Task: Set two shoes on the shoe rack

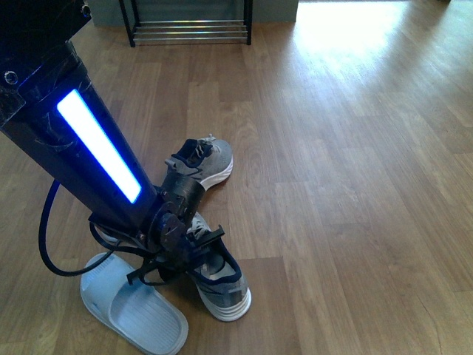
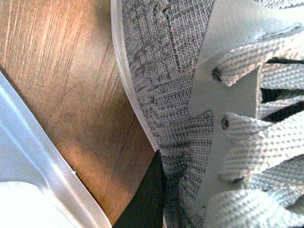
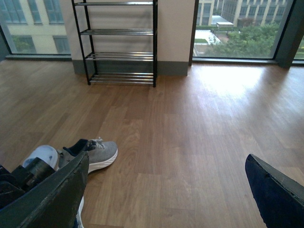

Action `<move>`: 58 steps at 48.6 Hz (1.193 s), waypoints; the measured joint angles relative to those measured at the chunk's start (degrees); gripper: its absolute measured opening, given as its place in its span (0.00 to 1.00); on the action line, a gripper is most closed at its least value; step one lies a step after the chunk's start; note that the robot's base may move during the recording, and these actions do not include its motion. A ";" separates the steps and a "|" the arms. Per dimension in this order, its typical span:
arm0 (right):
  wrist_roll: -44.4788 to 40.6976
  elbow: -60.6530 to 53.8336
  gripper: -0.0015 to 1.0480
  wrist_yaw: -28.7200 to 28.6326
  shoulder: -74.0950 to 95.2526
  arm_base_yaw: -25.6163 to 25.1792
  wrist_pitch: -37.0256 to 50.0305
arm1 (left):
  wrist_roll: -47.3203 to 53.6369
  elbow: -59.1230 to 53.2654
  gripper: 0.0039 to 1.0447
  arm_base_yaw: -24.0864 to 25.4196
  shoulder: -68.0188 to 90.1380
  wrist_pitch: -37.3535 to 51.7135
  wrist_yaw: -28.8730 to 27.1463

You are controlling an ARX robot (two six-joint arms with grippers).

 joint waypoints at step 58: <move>0.00 0.00 0.91 0.00 0.00 0.00 0.00 | 6.12 -37.44 0.03 -10.40 -53.51 -6.19 -33.64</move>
